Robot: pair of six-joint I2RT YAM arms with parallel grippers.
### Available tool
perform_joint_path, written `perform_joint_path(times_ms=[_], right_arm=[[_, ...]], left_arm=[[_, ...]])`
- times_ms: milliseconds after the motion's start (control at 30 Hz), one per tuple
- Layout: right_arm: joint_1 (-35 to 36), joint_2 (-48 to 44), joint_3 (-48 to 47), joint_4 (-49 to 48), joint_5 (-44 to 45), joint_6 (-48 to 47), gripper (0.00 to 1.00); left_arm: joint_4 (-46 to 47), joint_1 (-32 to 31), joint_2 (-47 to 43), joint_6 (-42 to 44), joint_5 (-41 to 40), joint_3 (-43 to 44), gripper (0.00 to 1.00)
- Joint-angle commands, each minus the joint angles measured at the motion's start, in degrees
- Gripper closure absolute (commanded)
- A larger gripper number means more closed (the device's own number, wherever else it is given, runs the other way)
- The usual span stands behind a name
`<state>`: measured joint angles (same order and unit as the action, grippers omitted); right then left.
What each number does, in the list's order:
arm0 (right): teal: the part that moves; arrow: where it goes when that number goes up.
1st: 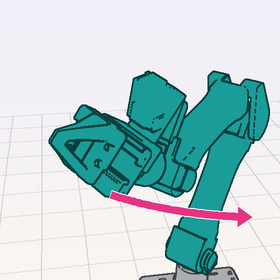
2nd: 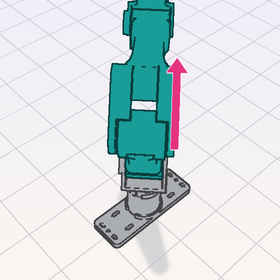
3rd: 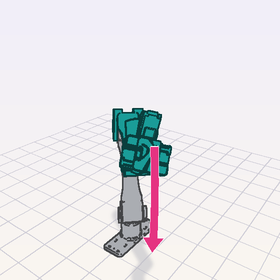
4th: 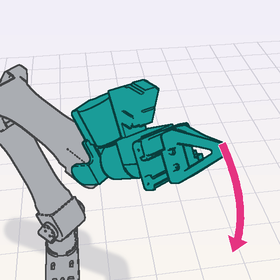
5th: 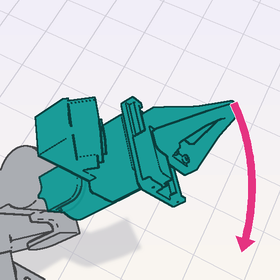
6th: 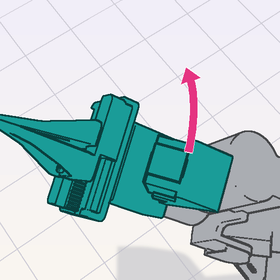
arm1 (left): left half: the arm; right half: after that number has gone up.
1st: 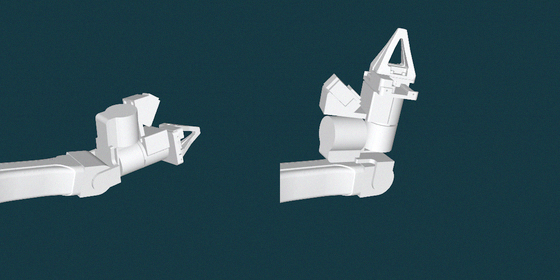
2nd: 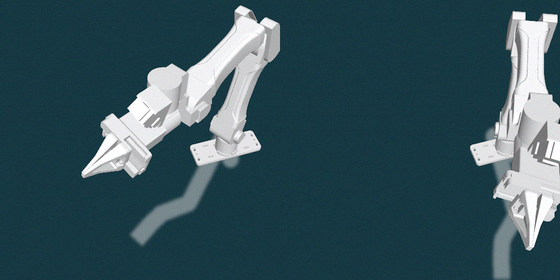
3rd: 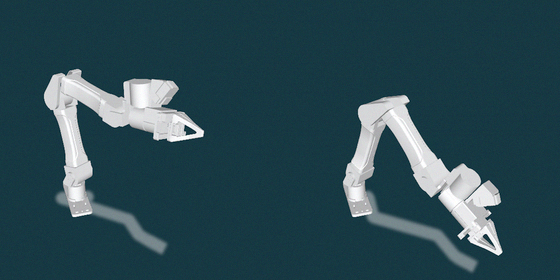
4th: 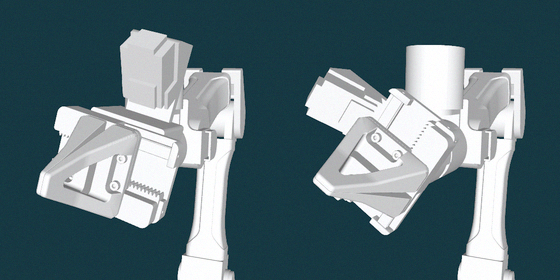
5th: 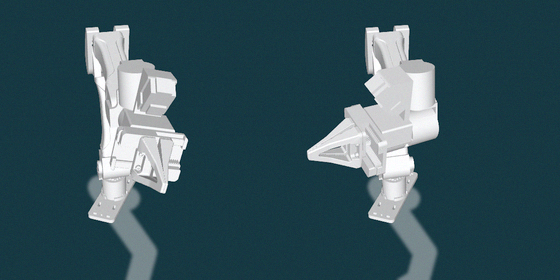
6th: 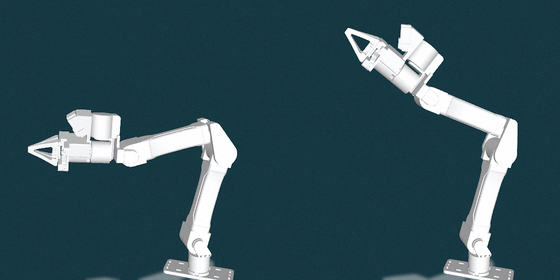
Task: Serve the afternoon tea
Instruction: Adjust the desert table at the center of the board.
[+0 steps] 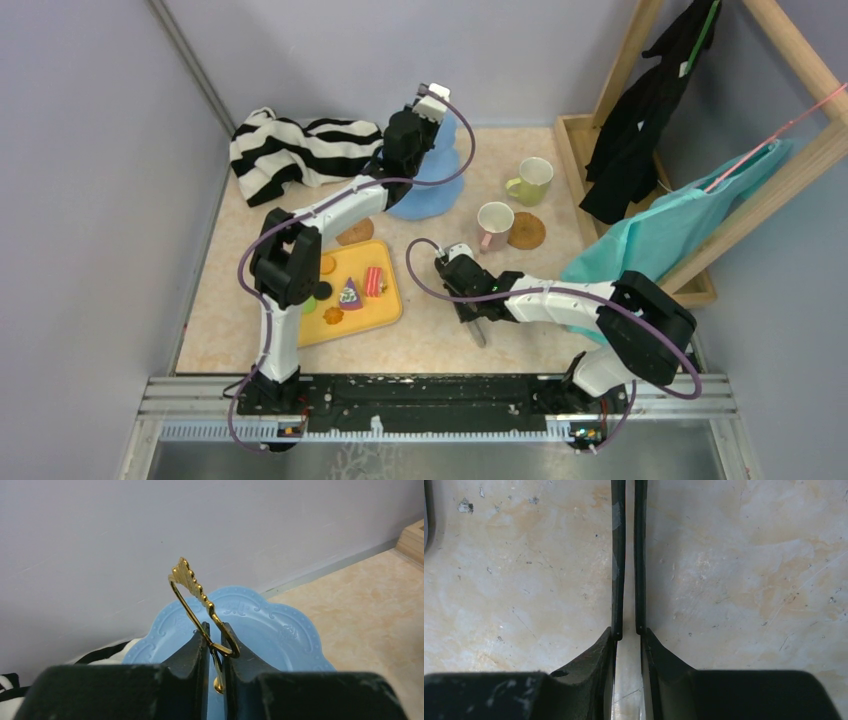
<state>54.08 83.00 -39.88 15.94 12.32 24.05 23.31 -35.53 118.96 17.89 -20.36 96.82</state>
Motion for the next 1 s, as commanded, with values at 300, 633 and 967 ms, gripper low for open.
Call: perform_joint_path(times_ms=[300, 633, 967], right_arm=[[-0.47, -0.54, -2.06, 1.17, -1.28, -0.41, 0.78], [-0.45, 0.13, -2.72, 1.10, -1.97, -0.41, 0.77], [-0.36, 0.96, -3.02, 0.84, -2.04, -0.76, 0.76]], left_arm=[[3.47, 0.46, -5.79, -2.87, -7.68, -5.58, 0.85], [1.94, 2.71, -9.20, -9.08, -8.92, -9.93, 0.84], [1.06, 3.36, -10.68, -12.35, -9.80, -11.74, 0.71]])
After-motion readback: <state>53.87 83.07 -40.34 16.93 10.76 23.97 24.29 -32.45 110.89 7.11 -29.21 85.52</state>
